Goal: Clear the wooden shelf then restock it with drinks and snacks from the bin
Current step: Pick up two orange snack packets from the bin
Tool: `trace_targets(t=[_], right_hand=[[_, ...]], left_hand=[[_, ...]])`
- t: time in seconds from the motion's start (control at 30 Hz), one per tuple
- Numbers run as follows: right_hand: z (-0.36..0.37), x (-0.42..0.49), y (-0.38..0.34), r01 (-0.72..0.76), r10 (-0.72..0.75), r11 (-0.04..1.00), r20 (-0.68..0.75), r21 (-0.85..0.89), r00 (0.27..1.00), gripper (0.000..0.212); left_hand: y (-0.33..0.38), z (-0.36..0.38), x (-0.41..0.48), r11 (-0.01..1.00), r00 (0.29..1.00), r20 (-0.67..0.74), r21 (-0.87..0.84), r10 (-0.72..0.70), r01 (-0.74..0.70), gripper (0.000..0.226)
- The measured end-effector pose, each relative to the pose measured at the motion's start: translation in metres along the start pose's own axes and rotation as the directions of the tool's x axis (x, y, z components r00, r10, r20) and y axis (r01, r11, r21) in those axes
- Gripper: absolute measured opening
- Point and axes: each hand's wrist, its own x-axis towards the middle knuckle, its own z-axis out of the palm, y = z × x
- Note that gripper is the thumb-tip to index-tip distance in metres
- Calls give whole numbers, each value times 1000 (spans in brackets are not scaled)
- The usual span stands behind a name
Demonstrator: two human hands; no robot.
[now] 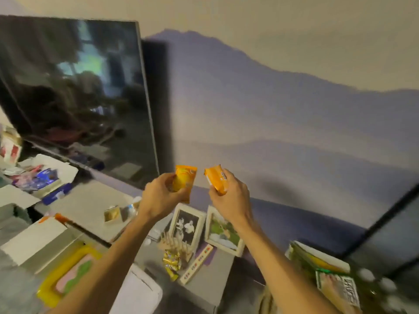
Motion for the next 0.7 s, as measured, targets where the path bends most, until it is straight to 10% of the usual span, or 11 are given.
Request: trace_targets(t=[0.4, 0.7], right_hand=[[-206, -124, 195, -428, 373, 893, -306, -136, 876, 49], [-203, -200, 363, -564, 535, 792, -179, -234, 826, 60]], left_hand=[[139, 246, -91, 986, 879, 448, -99, 162, -131, 69], [124, 412, -154, 996, 830, 555, 94, -55, 3, 69]])
